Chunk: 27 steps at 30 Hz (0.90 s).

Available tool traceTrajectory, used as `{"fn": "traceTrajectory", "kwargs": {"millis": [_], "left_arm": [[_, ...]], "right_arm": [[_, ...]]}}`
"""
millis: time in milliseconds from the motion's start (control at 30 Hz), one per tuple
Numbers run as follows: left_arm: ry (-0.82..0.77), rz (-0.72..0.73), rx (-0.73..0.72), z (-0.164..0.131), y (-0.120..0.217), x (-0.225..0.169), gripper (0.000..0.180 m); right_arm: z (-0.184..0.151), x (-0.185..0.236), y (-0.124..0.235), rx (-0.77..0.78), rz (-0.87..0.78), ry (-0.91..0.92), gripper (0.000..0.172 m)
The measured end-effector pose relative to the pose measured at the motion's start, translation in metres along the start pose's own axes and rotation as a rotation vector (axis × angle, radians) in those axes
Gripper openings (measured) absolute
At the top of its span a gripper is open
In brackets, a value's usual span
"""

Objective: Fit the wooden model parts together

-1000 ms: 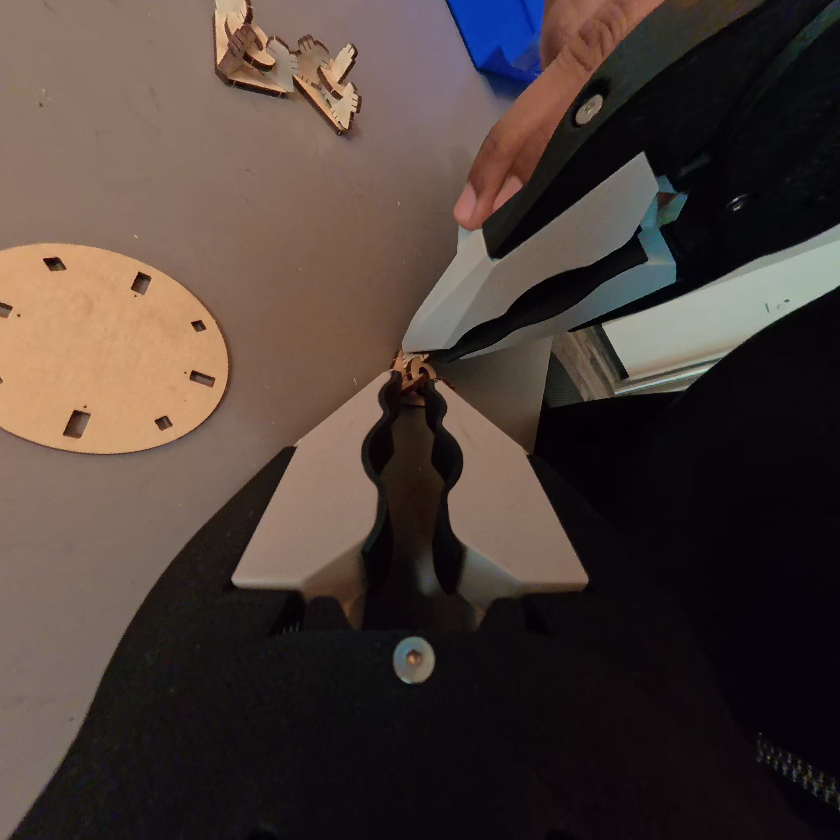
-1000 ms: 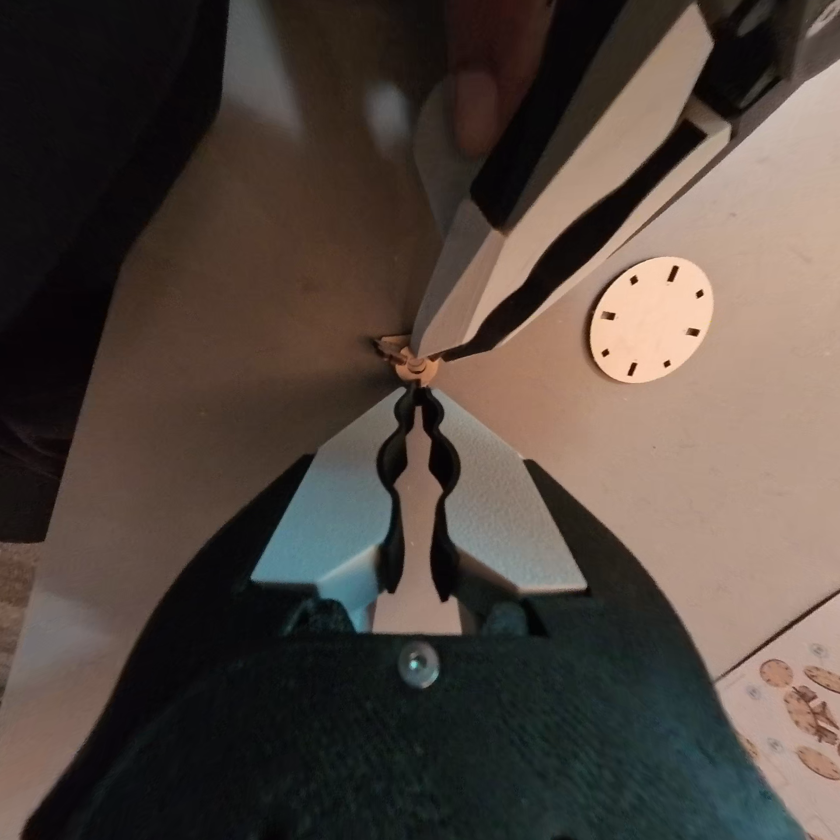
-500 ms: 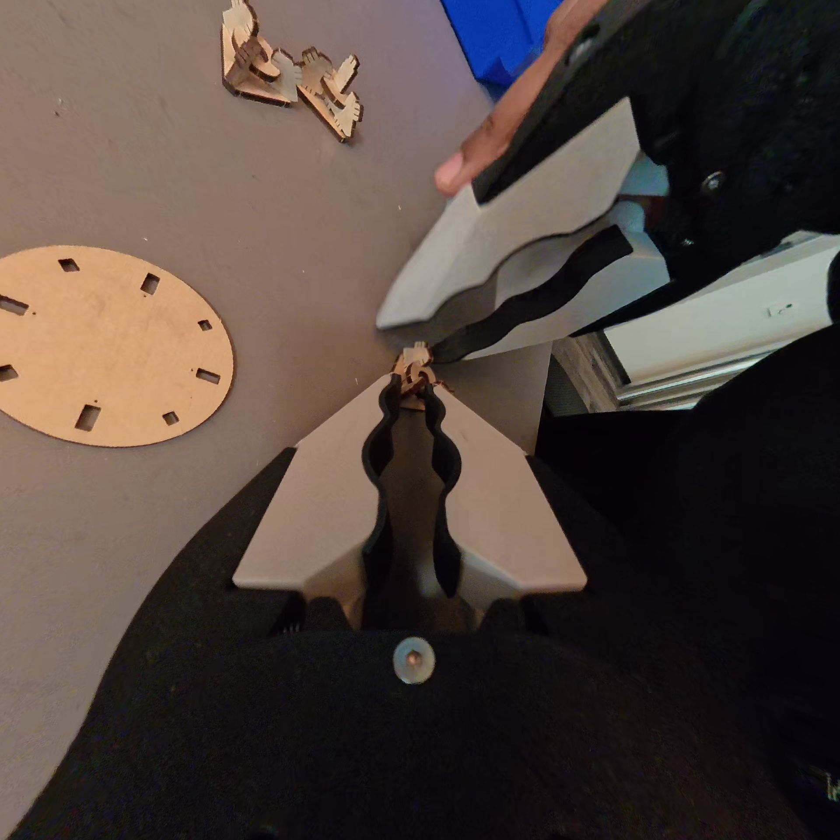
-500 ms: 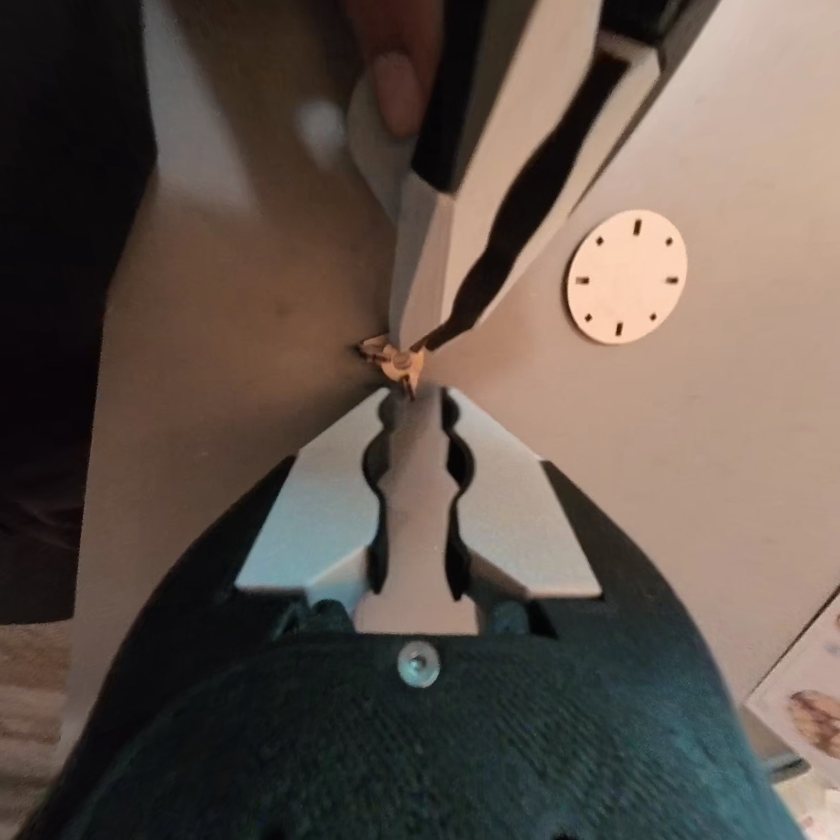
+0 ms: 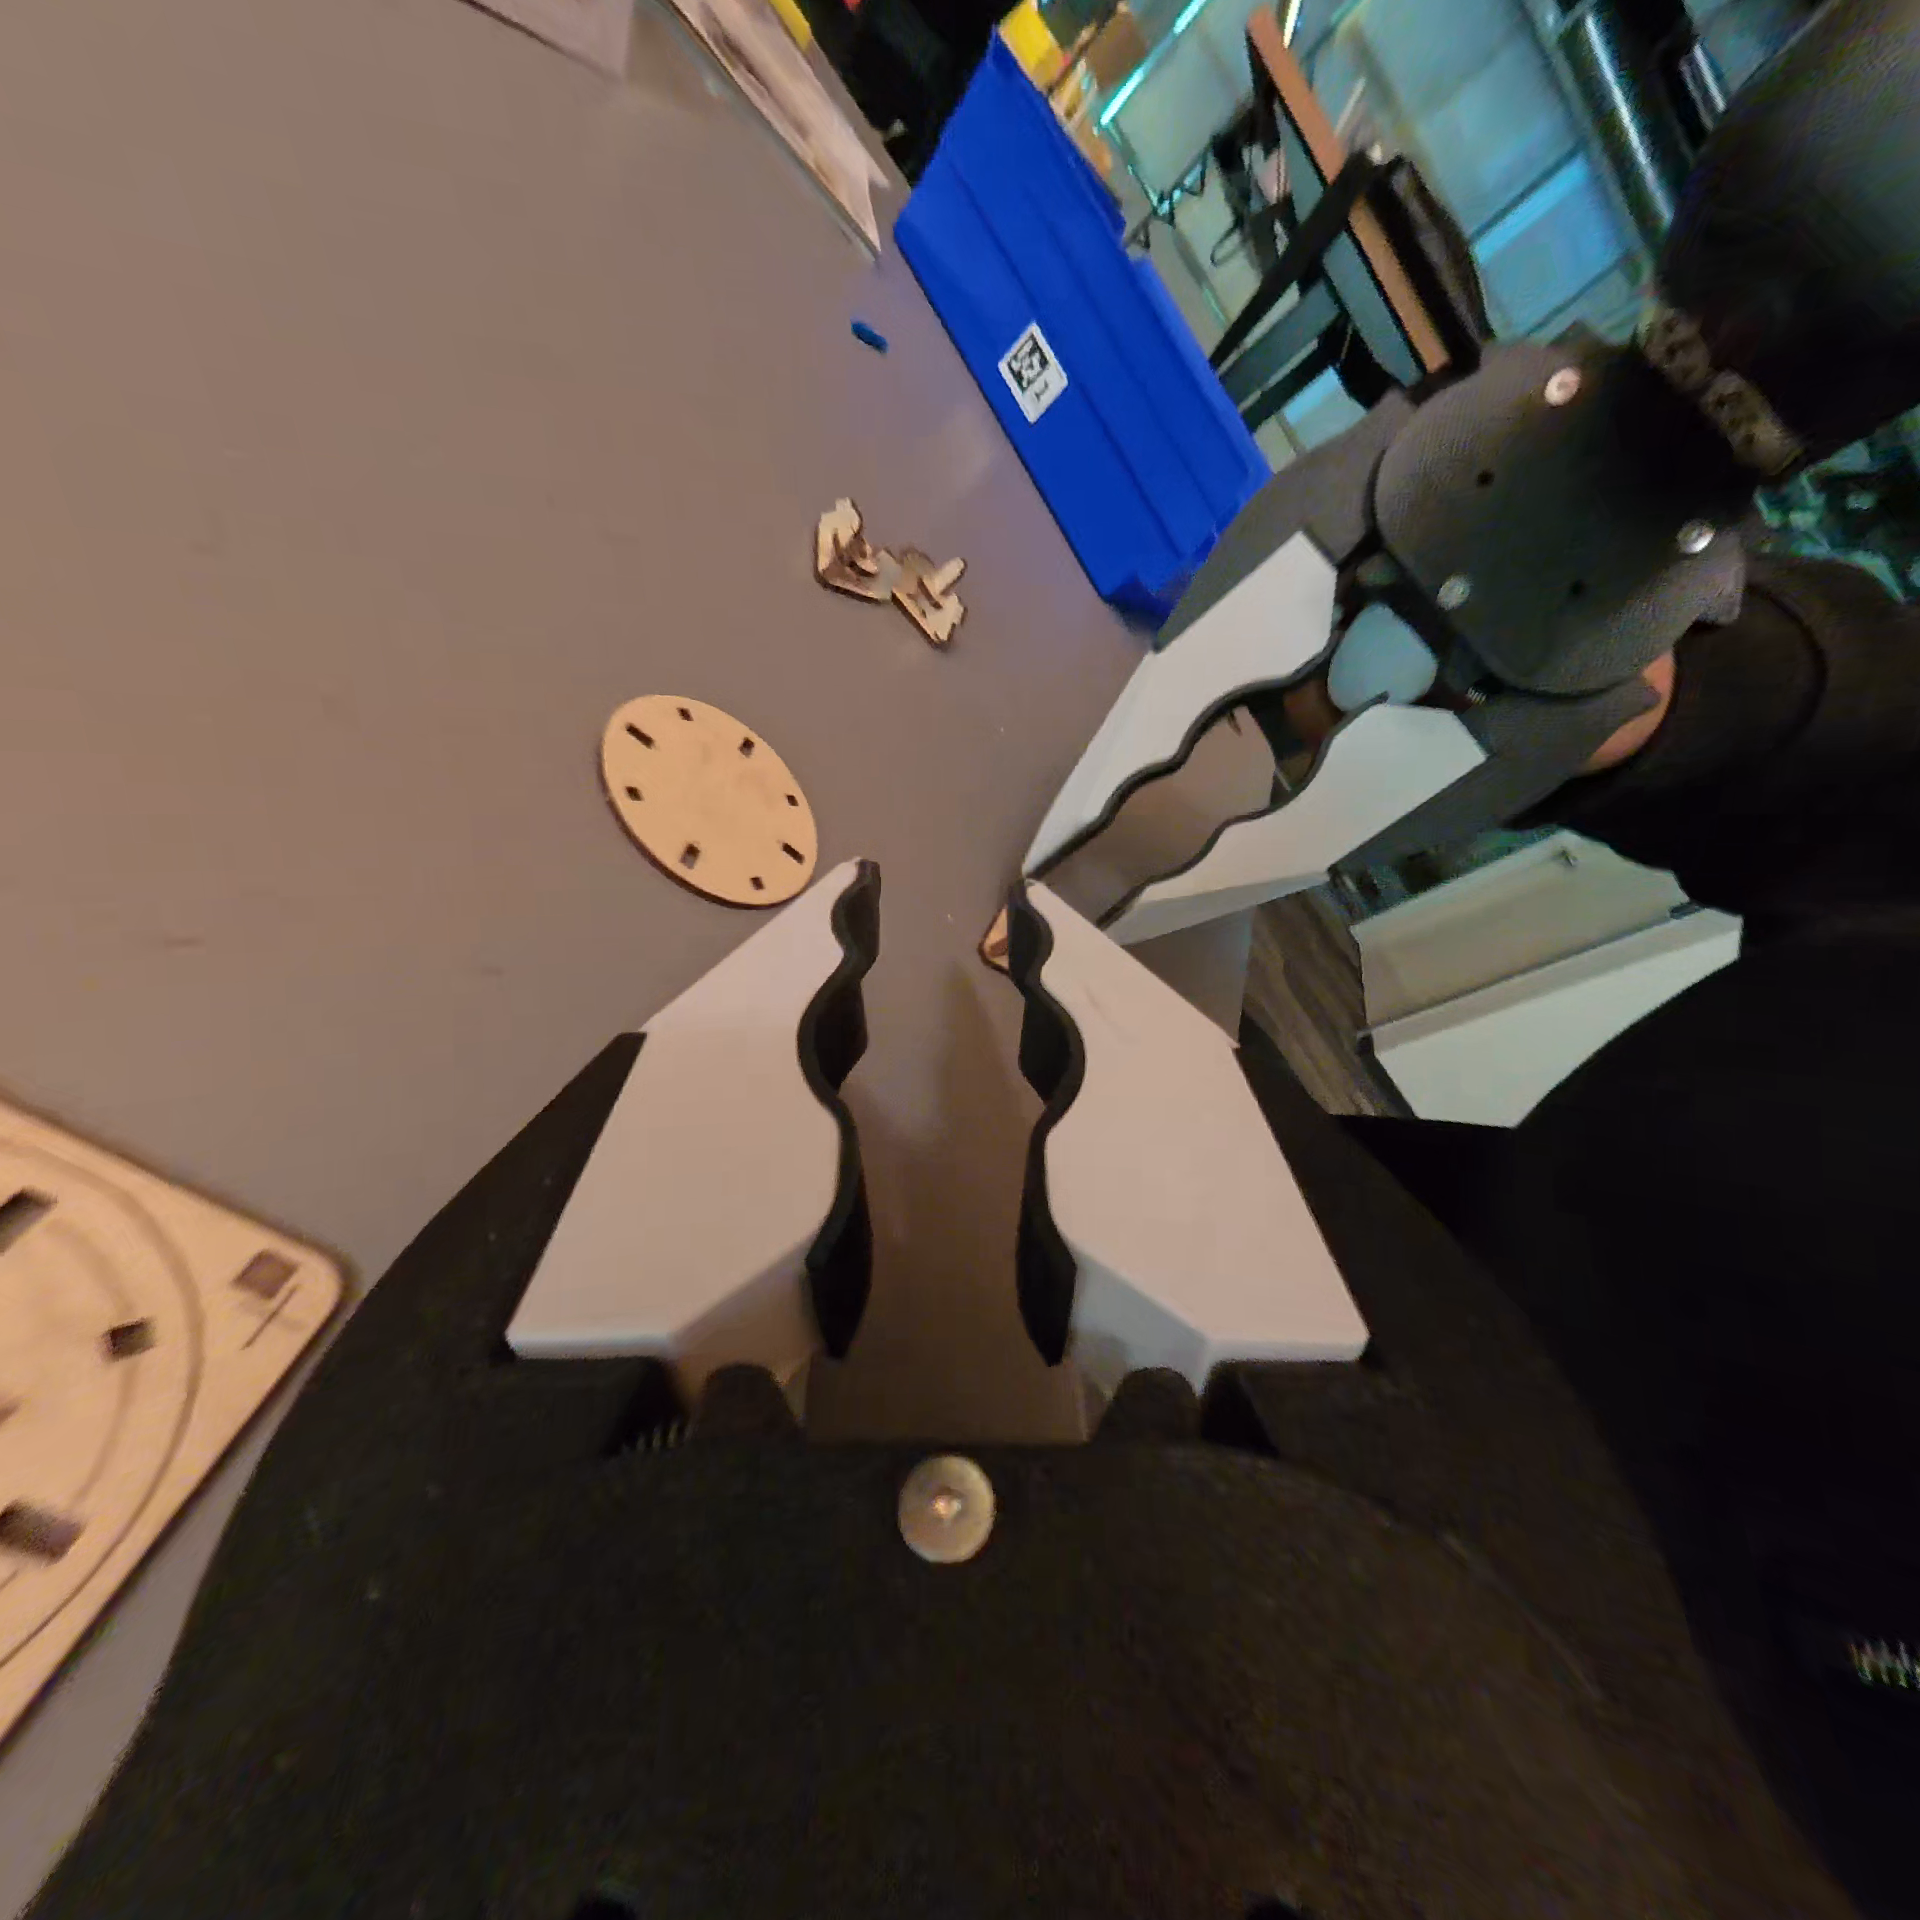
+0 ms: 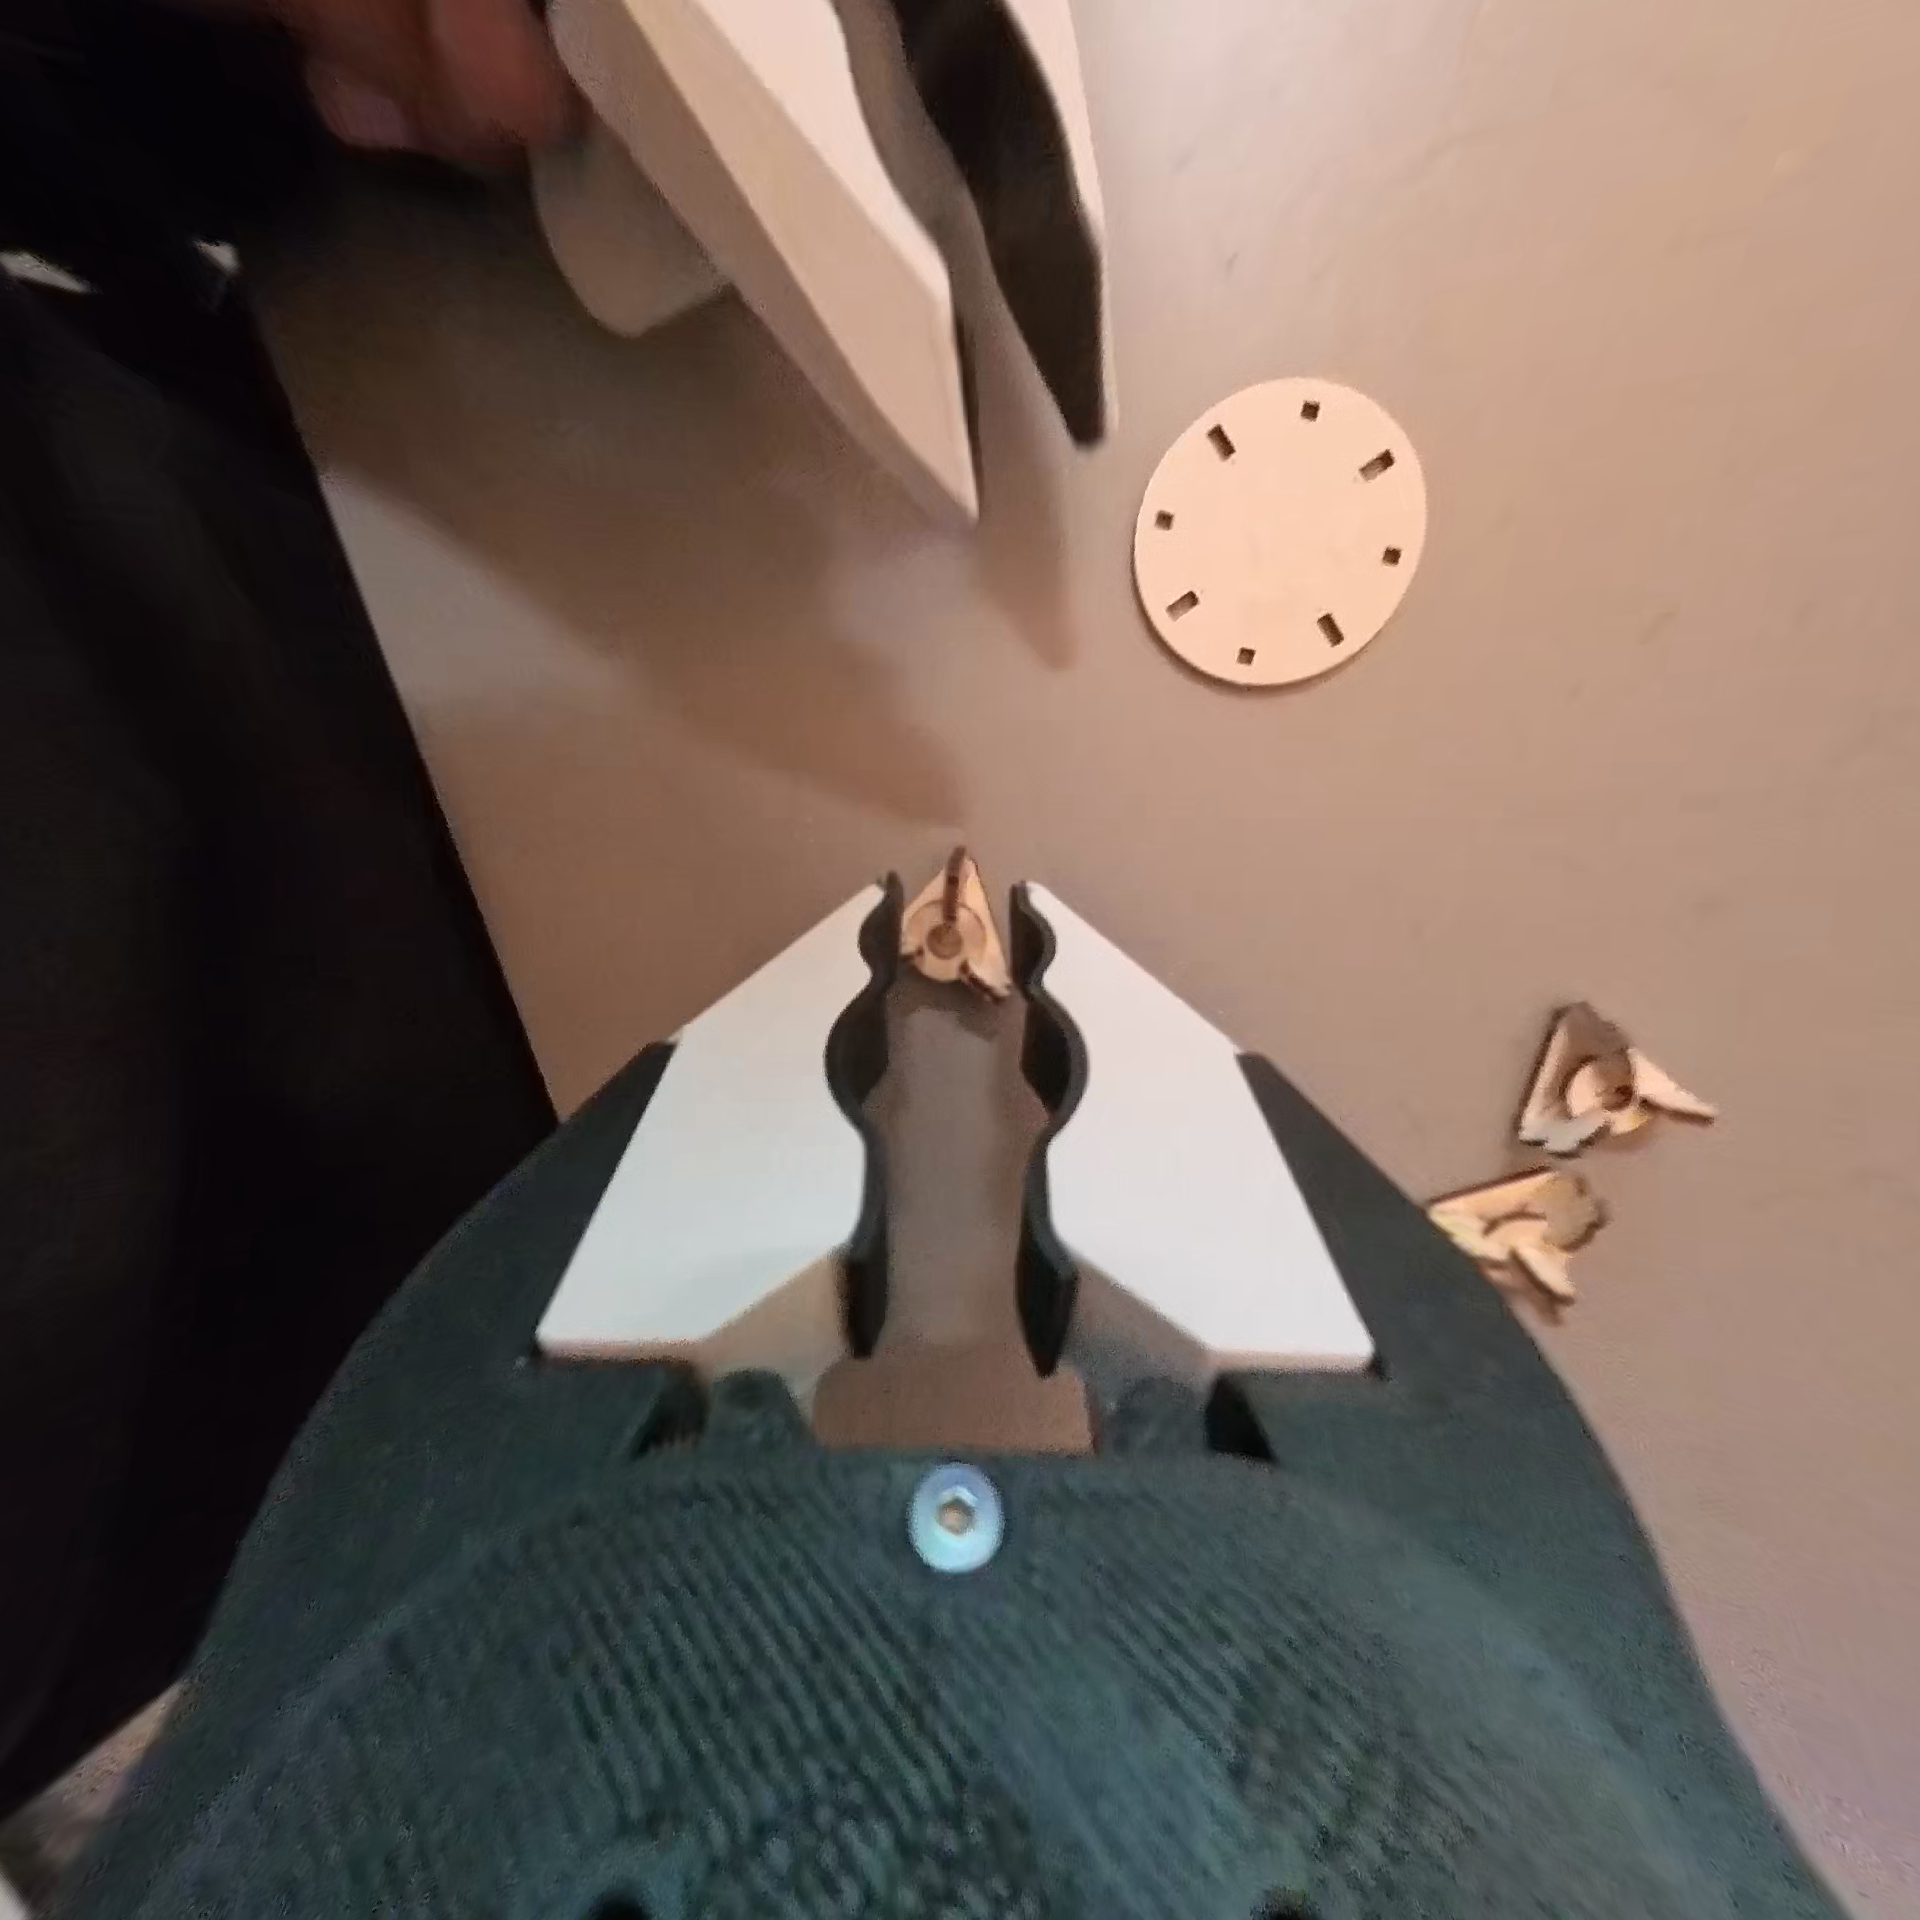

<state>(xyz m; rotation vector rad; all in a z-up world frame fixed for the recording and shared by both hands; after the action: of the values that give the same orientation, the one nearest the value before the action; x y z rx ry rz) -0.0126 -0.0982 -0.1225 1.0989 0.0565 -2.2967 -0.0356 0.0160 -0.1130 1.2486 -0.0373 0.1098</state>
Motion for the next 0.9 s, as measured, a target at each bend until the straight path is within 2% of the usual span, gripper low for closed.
{"fn": "traceTrajectory", "kwargs": {"millis": [300,400,600,833,900], "left_arm": [[0.057,-0.053,-0.075,0.005,0.012,0.003,0.018],[0.062,-0.063,-0.076,0.004,0.013,0.003,0.017],[0.075,-0.074,-0.079,0.004,0.013,0.003,0.015],[0.084,-0.073,-0.071,0.004,0.012,0.004,0.014],[0.085,-0.073,-0.069,0.004,0.012,0.004,0.014]], "right_arm": [[0.001,0.001,-0.012,0.113,-0.137,-0.031,0.008],[0.0,0.003,-0.017,0.152,-0.144,-0.053,0.001],[0.0,0.003,-0.022,0.187,-0.153,-0.075,0.0],[0.005,-0.003,-0.014,0.161,-0.156,-0.083,0.022],[0.005,-0.005,-0.01,0.153,-0.164,-0.09,0.022]]}}
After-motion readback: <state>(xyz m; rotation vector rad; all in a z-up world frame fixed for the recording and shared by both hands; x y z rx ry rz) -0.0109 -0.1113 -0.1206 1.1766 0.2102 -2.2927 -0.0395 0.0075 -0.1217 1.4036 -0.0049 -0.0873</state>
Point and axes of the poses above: each gripper's, where its closed fingertips meet, y back along the fingers, z out of its top, x = y × z across the jaws, the point moved 5 cm from there along y, back along the fingers, and after that the axes turned 3 degrees about -z, right-handed, at the moved point
